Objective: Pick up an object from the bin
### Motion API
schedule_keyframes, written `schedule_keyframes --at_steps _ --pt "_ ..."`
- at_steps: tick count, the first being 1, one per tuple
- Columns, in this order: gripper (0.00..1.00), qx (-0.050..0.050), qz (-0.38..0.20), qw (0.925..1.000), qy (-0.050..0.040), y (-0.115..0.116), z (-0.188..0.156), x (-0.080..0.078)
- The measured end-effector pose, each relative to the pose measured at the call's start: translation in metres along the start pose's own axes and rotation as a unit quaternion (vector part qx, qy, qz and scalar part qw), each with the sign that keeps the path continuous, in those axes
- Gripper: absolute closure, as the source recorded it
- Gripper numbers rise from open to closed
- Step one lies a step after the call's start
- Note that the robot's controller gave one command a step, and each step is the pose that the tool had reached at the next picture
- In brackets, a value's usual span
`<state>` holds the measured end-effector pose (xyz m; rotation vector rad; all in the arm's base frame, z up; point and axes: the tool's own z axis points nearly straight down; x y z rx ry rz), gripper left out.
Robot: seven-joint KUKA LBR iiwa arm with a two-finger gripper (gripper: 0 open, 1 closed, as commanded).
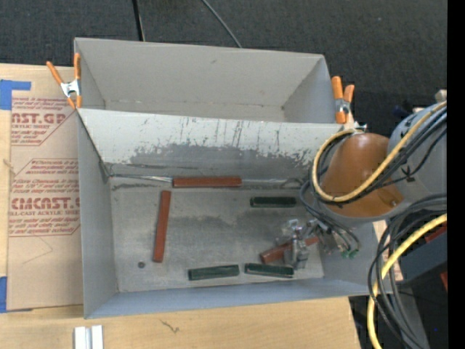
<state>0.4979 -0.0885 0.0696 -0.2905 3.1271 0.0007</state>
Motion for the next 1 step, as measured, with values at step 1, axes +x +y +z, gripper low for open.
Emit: schedule_keyframes --at_steps 1 --pt "1.0 0.0 0.01 0.9999 -0.0004 0.0105 -0.1353 -0.003"
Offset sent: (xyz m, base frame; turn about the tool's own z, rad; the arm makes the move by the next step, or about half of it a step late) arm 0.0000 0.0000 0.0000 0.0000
